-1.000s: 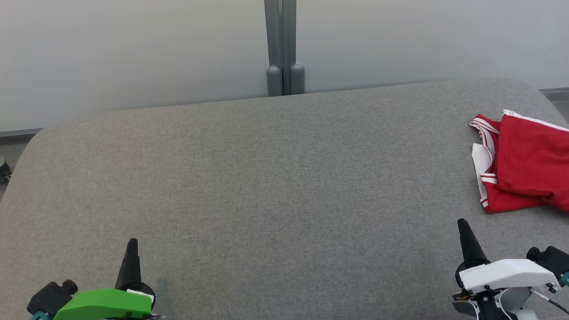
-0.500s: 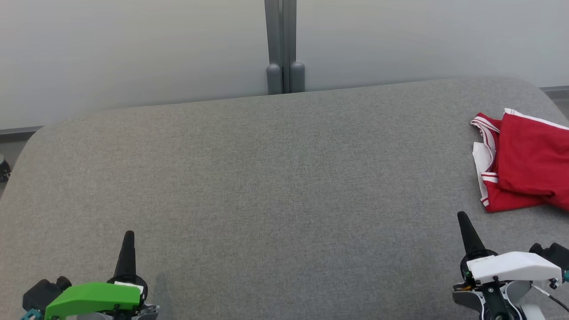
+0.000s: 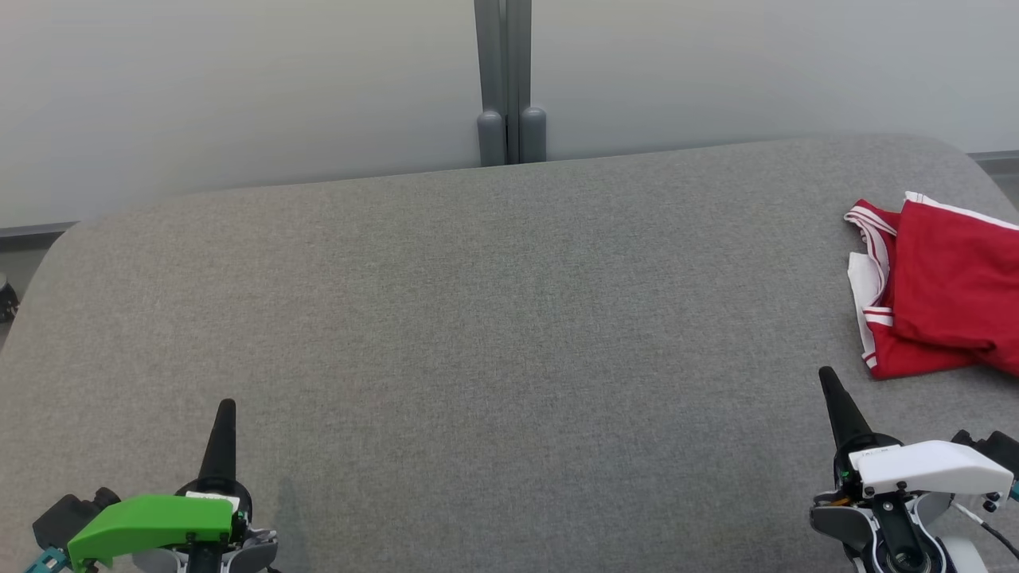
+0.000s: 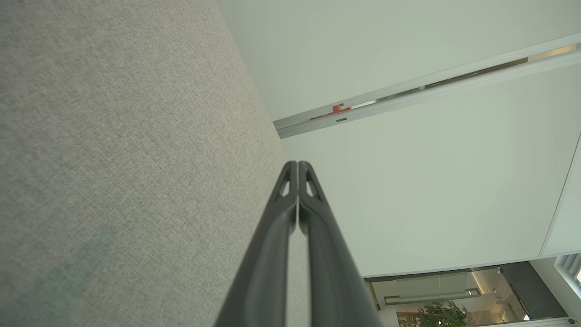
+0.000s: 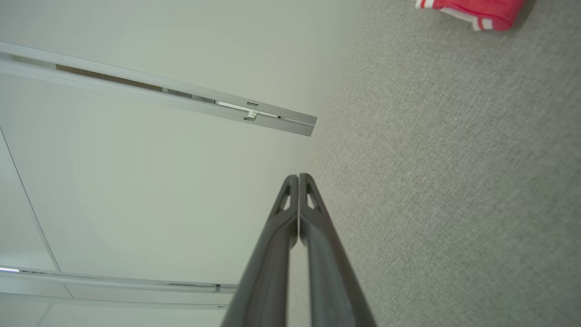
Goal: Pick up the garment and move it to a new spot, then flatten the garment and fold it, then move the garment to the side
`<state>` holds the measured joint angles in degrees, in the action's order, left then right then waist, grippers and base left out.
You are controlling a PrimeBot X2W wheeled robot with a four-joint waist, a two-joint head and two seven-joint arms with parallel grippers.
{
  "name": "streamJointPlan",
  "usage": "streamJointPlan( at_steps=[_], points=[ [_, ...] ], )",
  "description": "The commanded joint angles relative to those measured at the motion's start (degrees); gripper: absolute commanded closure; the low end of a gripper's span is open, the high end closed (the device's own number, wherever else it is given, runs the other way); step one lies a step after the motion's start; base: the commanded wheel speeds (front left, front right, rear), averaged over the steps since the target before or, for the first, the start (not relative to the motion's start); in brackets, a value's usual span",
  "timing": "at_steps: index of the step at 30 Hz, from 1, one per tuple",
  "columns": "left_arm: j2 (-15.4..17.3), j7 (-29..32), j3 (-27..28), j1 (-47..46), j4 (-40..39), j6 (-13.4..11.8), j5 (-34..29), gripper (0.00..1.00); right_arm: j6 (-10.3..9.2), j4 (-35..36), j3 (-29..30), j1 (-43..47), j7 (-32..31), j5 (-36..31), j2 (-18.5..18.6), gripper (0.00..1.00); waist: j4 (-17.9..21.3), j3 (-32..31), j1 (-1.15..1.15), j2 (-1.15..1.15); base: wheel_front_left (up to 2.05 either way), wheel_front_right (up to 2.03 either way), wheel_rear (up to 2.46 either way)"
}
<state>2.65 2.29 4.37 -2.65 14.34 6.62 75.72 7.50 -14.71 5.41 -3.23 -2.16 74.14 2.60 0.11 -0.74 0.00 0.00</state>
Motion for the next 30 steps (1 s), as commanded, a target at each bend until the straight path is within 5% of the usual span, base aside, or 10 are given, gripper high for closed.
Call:
streamJointPlan(
  at_steps=[1, 30],
  points=[
    [0.3, 0.3, 0.4, -1.4, -0.4, 0.5, 1.4, 1.00, 0.00, 0.6, 0.2, -1.2, -0.4, 1.4, 0.3, 1.00, 0.0, 0.0, 0.00, 0.00, 0.00, 0.00, 0.00],
    [0.4, 3.6, 1.9, -3.6, -0.4, 1.0, 13.6, 1.00, 0.00, 0.8, 1.0, -2.9, -3.7, 14.9, 0.4, 1.00, -0.1, 0.7, 0.00, 0.00, 0.00, 0.00, 0.00]
  ],
)
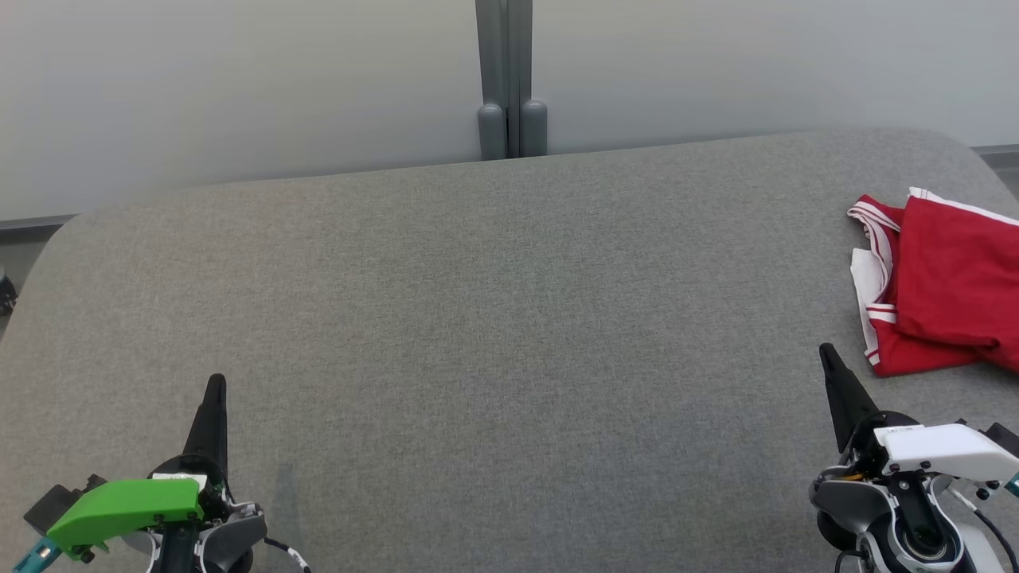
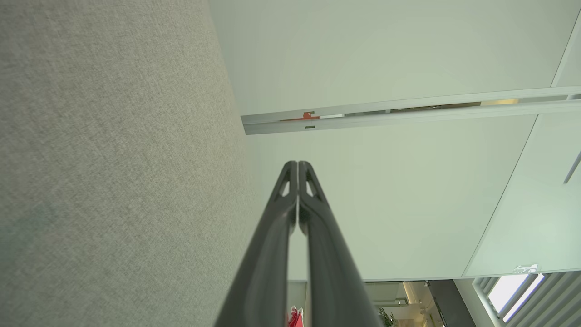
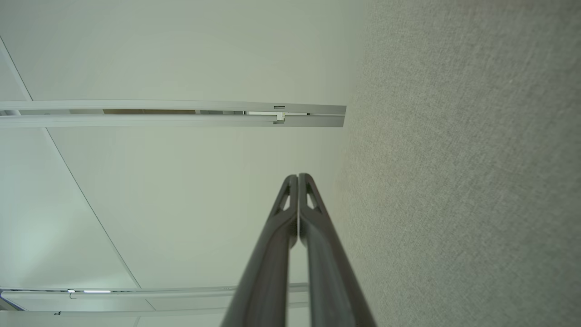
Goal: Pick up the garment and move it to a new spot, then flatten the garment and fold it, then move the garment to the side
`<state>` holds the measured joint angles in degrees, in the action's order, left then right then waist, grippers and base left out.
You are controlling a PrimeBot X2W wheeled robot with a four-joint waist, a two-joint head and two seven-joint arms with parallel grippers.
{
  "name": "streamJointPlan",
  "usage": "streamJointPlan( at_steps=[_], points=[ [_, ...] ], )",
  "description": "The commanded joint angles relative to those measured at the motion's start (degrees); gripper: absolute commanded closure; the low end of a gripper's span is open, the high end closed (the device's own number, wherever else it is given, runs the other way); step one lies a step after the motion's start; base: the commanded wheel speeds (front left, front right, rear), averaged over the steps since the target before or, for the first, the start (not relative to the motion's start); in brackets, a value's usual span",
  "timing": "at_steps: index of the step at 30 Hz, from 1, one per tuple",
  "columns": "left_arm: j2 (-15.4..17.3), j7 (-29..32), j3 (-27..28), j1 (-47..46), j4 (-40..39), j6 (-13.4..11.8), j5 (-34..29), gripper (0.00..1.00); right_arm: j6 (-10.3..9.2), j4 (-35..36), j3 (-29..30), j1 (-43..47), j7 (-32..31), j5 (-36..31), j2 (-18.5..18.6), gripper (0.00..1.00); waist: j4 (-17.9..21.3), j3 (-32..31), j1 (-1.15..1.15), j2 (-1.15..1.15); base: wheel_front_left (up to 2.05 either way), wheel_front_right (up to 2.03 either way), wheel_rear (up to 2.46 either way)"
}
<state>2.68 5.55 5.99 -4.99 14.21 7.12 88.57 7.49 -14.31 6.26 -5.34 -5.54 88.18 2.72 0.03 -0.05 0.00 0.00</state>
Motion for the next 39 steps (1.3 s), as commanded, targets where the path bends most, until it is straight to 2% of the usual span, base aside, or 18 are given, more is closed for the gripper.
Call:
streamJointPlan(
  at_steps=[1, 9, 39],
  points=[
    [0.3, 0.4, 0.4, -1.3, -0.3, 0.5, 1.1, 1.00, 0.01, 0.4, 0.2, -0.9, -0.5, 1.3, 0.3, 1.00, 0.0, 0.0, 0.00, 0.00, 0.00, 0.00, 0.00],
    [0.4, 1.2, 0.7, -1.8, -0.2, 0.5, 4.1, 1.00, 0.00, 0.4, 0.4, -1.2, -1.2, 4.5, 0.3, 1.00, 0.0, 0.2, 0.00, 0.00, 0.00, 0.00, 0.00],
    [0.4, 1.2, 0.7, -1.6, -0.2, 0.5, 3.9, 1.00, 0.00, 0.4, 0.4, -1.1, -1.2, 4.4, 0.3, 1.00, 0.0, 0.2, 0.00, 0.00, 0.00, 0.00, 0.00]
  ],
)
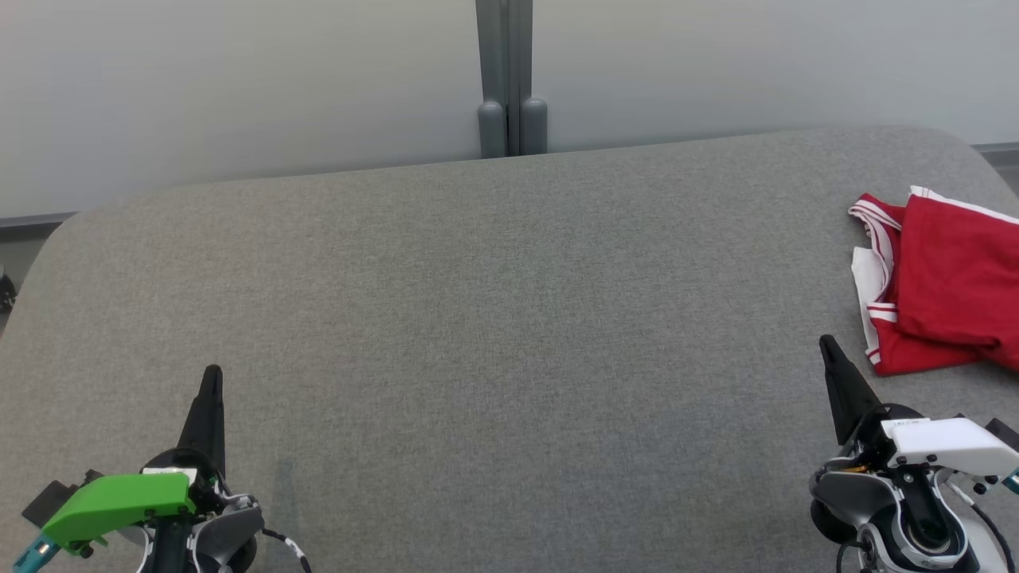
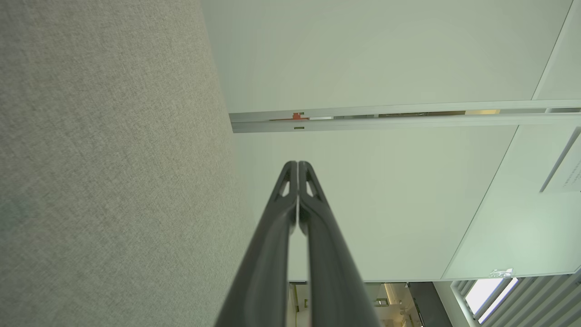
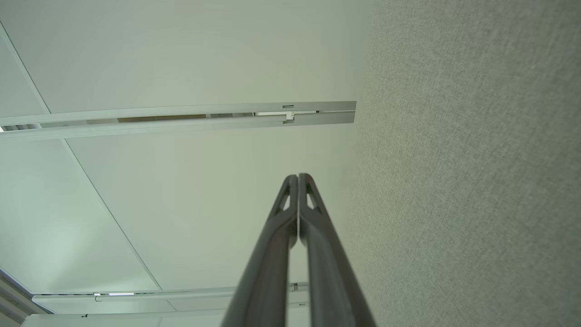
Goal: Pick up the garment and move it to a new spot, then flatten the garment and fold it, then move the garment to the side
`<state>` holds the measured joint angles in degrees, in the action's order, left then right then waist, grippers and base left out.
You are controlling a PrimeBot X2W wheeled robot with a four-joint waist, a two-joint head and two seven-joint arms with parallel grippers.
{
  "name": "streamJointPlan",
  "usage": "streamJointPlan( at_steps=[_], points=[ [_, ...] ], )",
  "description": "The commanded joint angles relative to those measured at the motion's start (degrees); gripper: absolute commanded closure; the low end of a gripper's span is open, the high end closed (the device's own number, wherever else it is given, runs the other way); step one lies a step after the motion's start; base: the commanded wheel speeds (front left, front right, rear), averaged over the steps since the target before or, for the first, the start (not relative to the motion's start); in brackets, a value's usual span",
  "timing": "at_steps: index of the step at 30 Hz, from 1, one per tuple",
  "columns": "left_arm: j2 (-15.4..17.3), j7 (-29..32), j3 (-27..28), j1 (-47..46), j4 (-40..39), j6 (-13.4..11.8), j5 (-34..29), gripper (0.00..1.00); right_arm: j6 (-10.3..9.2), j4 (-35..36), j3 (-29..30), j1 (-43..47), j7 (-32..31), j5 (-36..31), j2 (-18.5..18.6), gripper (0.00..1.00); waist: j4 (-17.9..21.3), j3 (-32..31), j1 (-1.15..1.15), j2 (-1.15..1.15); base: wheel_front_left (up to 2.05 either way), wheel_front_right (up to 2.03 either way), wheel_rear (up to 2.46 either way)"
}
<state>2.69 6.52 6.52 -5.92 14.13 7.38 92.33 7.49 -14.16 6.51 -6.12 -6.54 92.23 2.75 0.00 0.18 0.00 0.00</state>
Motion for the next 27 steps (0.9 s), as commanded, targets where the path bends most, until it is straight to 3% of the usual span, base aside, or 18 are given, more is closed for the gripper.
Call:
streamJointPlan(
  at_steps=[1, 27],
  points=[
    [0.4, 0.2, 0.1, -0.7, -0.1, 0.2, 0.2, 1.00, 0.00, 0.3, 0.1, -0.3, -0.2, 0.3, 0.2, 1.00, 0.0, 0.0, 0.00, 0.00, 0.00, 0.00, 0.00],
    [0.4, 0.2, 0.1, -0.7, -0.1, 0.2, 0.2, 1.00, 0.00, 0.3, 0.1, -0.3, -0.2, 0.4, 0.2, 1.00, 0.0, 0.0, 0.00, 0.00, 0.00, 0.00, 0.00]
  ],
)
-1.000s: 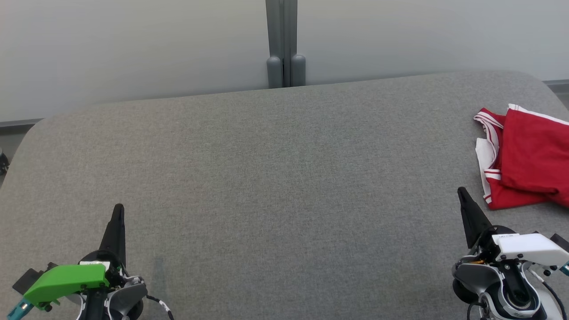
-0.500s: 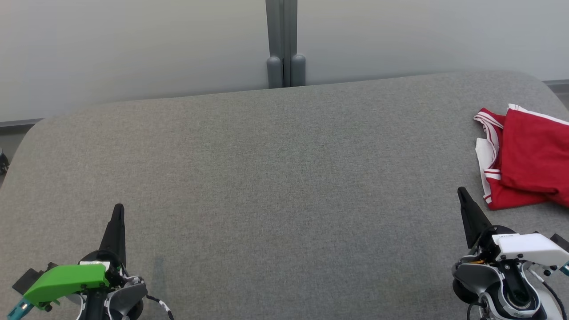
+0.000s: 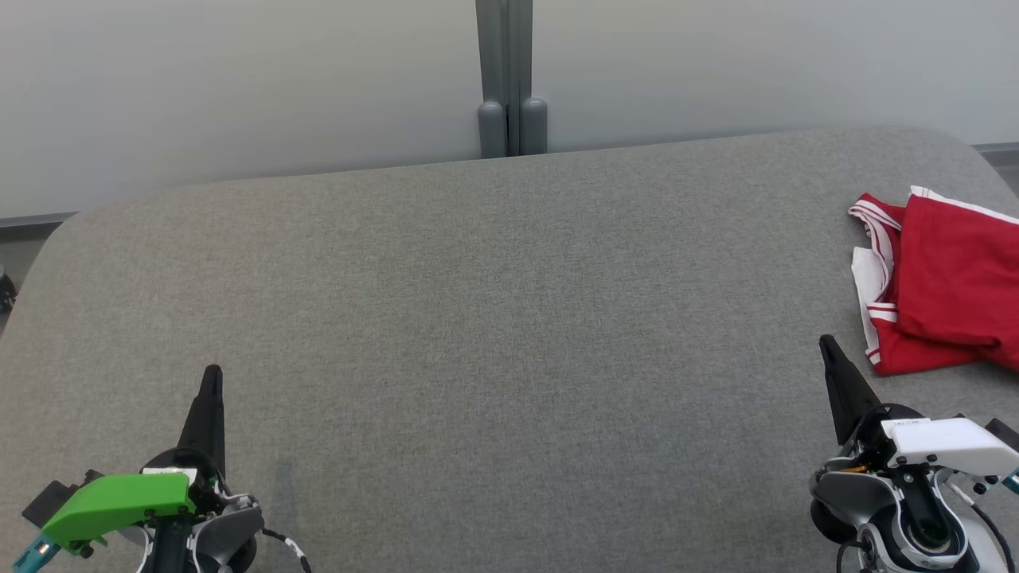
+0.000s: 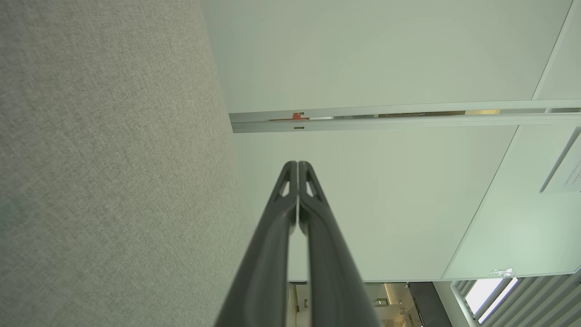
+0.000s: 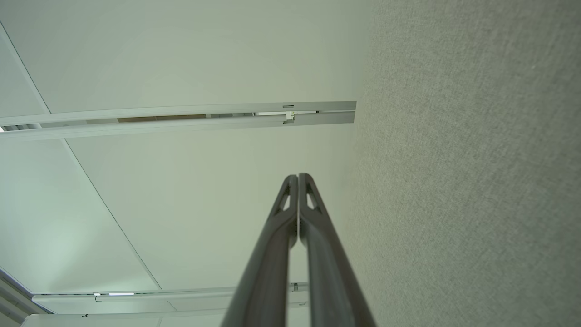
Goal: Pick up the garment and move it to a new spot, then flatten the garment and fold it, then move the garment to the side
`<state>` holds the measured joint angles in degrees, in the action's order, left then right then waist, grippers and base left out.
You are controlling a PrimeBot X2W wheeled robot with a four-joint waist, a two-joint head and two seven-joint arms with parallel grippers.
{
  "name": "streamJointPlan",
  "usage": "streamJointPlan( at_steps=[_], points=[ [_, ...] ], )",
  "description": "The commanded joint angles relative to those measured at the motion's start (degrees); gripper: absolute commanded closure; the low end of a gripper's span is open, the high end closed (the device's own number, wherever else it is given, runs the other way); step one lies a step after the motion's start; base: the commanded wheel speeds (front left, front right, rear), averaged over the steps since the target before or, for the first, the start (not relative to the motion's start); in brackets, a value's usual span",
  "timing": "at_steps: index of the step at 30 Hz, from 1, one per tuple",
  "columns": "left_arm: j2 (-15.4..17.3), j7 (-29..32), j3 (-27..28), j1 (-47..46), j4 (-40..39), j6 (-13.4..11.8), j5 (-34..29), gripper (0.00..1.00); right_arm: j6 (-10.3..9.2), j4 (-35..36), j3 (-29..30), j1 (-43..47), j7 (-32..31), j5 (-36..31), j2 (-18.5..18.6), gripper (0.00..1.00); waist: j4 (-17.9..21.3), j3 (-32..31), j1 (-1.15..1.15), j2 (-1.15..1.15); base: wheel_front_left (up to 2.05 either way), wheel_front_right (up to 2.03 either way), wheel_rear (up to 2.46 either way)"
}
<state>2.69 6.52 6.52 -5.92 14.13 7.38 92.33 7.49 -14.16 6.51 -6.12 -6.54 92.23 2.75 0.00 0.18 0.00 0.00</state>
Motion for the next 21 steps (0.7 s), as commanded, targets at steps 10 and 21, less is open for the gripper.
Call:
streamJointPlan(
  at_steps=[10, 21],
  points=[
    [0.4, 0.2, 0.1, -0.7, -0.2, 0.2, 0.2, 1.00, 0.00, 0.3, 0.1, -0.3, -0.2, 0.4, 0.2, 1.00, 0.0, 0.0, 0.00, 0.00, 0.00, 0.00, 0.00],
    [0.4, 0.2, 0.1, -0.7, -0.2, 0.2, 0.2, 1.00, 0.00, 0.3, 0.1, -0.3, -0.2, 0.4, 0.2, 1.00, 0.0, 0.0, 0.00, 0.00, 0.00, 0.00, 0.00]
  ],
)
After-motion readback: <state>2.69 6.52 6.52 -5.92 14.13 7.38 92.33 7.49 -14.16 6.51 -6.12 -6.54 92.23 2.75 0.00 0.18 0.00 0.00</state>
